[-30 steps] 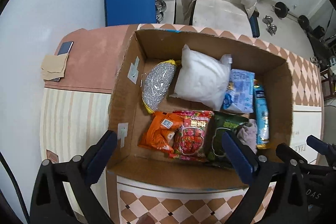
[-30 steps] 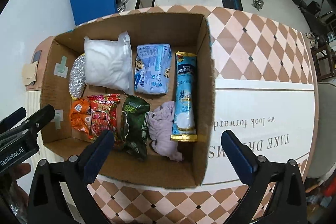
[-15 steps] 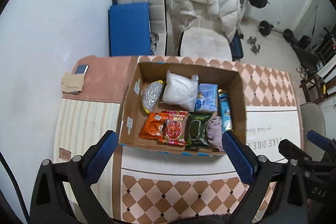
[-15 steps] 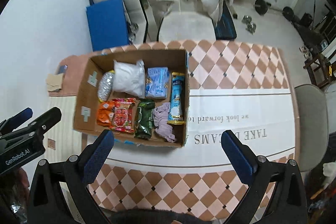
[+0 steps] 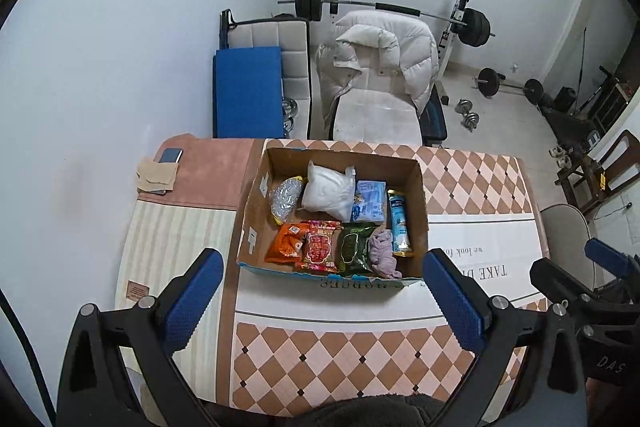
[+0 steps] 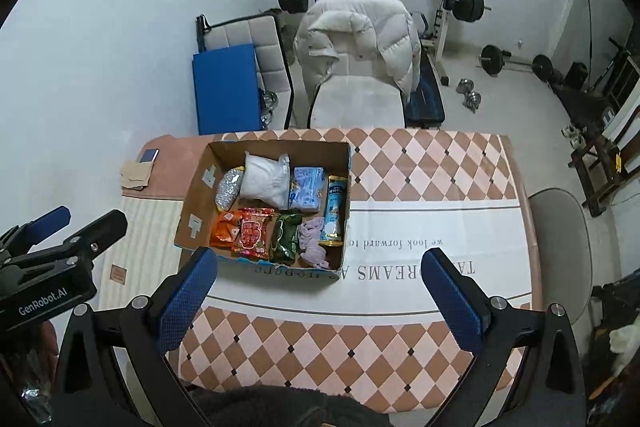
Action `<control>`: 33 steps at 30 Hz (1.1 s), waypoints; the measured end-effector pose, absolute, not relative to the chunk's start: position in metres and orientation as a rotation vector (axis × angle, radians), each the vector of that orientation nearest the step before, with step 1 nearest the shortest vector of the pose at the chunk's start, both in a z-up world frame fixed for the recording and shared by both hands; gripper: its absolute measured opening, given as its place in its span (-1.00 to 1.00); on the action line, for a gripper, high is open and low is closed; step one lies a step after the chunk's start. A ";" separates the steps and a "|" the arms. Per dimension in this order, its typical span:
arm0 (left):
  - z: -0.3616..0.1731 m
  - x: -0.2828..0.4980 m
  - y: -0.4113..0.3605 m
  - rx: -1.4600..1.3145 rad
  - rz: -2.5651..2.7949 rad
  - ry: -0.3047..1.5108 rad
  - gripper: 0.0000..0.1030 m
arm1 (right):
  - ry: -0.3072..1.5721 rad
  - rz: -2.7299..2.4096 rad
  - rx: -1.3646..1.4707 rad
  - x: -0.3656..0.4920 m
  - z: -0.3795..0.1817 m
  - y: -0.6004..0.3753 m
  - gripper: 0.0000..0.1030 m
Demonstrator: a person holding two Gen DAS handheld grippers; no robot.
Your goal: Organize soft objects
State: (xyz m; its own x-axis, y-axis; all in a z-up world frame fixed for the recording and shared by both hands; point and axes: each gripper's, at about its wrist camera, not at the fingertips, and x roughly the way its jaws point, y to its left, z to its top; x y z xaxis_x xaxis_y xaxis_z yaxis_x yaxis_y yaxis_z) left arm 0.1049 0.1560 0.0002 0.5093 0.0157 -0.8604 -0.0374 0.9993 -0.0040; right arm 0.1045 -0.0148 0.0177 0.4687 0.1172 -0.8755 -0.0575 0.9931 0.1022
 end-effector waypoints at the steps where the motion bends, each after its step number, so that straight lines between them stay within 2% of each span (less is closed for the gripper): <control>1: 0.002 0.102 0.154 -0.016 0.028 1.034 0.98 | 1.074 0.106 0.057 0.102 0.020 -0.015 1.00; 33: -0.006 0.093 0.156 -0.010 0.049 1.037 0.99 | 1.067 0.034 0.016 0.095 0.018 -0.024 1.00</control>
